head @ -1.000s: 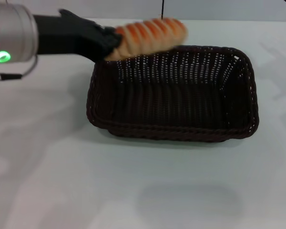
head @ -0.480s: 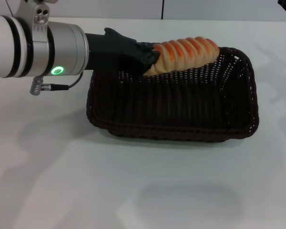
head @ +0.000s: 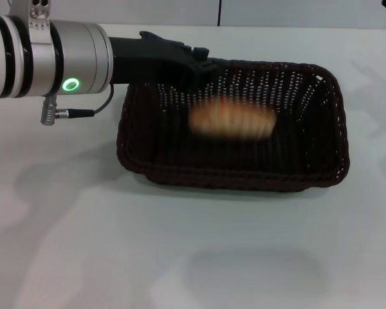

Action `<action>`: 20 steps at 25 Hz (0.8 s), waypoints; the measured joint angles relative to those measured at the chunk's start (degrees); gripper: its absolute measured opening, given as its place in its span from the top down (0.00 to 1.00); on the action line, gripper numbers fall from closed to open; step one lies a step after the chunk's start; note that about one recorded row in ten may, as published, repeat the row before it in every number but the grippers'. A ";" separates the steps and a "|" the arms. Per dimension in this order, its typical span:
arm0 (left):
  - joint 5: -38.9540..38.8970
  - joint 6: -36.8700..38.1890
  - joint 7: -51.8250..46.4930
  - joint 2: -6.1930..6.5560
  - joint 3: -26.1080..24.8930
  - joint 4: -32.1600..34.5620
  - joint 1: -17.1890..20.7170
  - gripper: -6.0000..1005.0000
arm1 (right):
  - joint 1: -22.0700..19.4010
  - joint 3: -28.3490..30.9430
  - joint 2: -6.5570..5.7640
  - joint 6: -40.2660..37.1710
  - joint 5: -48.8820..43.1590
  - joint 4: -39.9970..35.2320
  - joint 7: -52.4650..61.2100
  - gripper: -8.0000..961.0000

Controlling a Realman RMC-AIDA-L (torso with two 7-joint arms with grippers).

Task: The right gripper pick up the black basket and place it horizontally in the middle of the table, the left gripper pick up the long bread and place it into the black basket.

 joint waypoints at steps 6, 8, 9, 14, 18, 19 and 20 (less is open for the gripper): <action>0.22 -1.54 1.18 0.04 -0.06 0.10 0.33 0.62 | -0.05 0.20 -0.01 -0.09 0.01 -0.01 -0.03 0.43; 0.40 -2.47 1.58 0.08 -0.58 1.40 1.59 0.52 | -0.24 0.39 -0.01 -0.29 0.05 -0.01 -0.03 0.43; 0.40 -2.47 1.58 0.08 -0.58 1.40 1.59 0.50 | -0.24 0.39 -0.01 -0.29 0.05 -0.01 -0.03 0.43; 3.67 -11.93 3.00 0.01 -1.00 7.67 9.86 0.38 | -1.50 1.01 0.14 -2.70 4.05 0.80 0.49 0.43; 4.90 -22.93 6.07 0.00 -0.04 11.75 18.87 0.29 | -2.79 4.39 0.00 -2.68 12.78 -0.49 0.11 0.43; 4.82 -25.33 6.26 -0.02 -0.03 12.20 21.30 0.26 | -2.79 4.39 0.00 -2.68 12.78 -0.49 0.11 0.43; 4.66 -26.87 6.27 -0.04 0.00 12.42 22.73 0.23 | -2.72 6.16 0.07 -2.66 13.74 -1.30 0.21 0.43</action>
